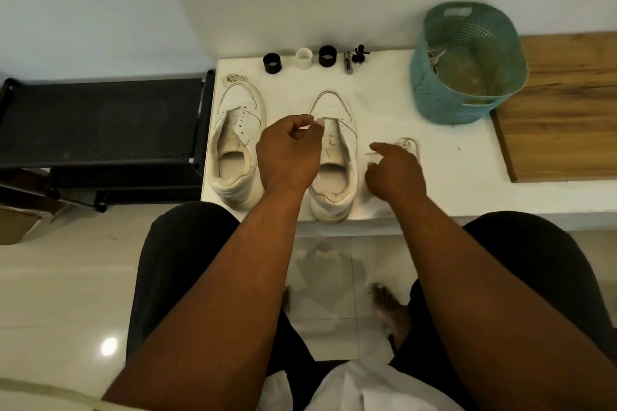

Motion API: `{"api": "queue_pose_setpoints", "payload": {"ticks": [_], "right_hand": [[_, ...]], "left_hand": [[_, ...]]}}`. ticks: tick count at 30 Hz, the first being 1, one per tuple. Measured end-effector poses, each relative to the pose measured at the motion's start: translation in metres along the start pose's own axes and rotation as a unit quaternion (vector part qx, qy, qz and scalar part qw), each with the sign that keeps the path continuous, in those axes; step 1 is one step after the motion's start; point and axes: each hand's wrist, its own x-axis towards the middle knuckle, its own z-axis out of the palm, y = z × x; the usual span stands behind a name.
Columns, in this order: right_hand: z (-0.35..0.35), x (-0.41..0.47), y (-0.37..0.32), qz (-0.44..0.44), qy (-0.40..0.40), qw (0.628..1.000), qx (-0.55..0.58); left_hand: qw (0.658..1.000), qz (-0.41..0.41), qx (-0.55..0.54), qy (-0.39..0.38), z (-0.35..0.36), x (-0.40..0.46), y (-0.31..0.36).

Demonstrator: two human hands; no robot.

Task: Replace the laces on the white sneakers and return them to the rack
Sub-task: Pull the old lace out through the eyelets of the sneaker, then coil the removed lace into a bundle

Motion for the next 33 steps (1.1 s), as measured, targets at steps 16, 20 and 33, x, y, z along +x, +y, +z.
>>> {"api": "queue_pose_setpoints", "payload": {"ticks": [16, 20, 33], "right_hand": [[0.008, -0.003, -0.002, -0.073, 0.091, 0.987, -0.109], [0.021, -0.011, 0.019, -0.079, 0.020, 0.981, -0.176], [-0.032, -0.036, -0.041, -0.164, 0.055, 0.962, 0.212]], "left_hand": [[0.995, 0.089, 0.041, -0.021, 0.005, -0.016, -0.002], [0.995, 0.091, 0.028, -0.035, 0.007, -0.024, -0.002], [0.968, 0.177, 0.041, -0.172, -0.001, -0.035, 0.007]]}}
